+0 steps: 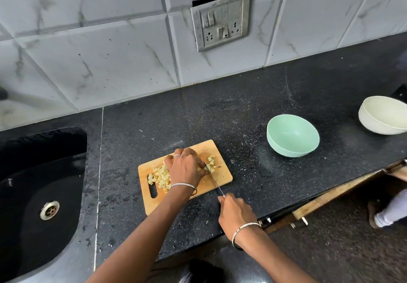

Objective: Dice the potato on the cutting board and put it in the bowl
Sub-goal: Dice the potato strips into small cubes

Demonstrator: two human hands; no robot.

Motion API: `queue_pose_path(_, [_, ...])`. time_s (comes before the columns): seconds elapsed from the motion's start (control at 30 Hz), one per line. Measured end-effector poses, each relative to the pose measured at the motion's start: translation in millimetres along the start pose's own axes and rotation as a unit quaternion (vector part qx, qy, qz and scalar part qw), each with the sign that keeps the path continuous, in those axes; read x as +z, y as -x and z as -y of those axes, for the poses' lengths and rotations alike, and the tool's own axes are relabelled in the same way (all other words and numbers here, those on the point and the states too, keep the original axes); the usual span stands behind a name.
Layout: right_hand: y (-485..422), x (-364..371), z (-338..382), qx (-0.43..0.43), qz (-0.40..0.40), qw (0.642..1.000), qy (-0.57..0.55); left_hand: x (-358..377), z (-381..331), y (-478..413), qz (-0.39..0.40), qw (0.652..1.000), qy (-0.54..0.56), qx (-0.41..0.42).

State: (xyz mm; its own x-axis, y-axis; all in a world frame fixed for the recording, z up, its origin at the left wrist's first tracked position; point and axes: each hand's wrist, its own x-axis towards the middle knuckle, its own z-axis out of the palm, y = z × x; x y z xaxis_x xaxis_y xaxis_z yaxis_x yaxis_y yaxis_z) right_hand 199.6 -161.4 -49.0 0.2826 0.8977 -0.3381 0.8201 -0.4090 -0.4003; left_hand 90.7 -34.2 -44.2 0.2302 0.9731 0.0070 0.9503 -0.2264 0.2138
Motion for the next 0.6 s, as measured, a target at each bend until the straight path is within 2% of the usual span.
queue_pose_path(0.2, [-9.0, -2.7, 2.7, 0.006, 0.016, 1.0, -0.02, 2.0, 2.9, -2.0, -0.003, 1.0, 0.017, -0.003])
queue_pose_path(0.4, [-13.2, -11.4, -17.3, -0.003, 0.066, 0.996, -0.057, 6.4, -1.2, 0.1, -0.023, 0.999, 0.026, -0.024])
queue_pose_path(0.6, [-1.1, -23.0, -37.2, -0.007, 0.032, 0.996, -0.079, 16.6, -2.2, 1.0, -0.041, 0.998, 0.026, -0.046])
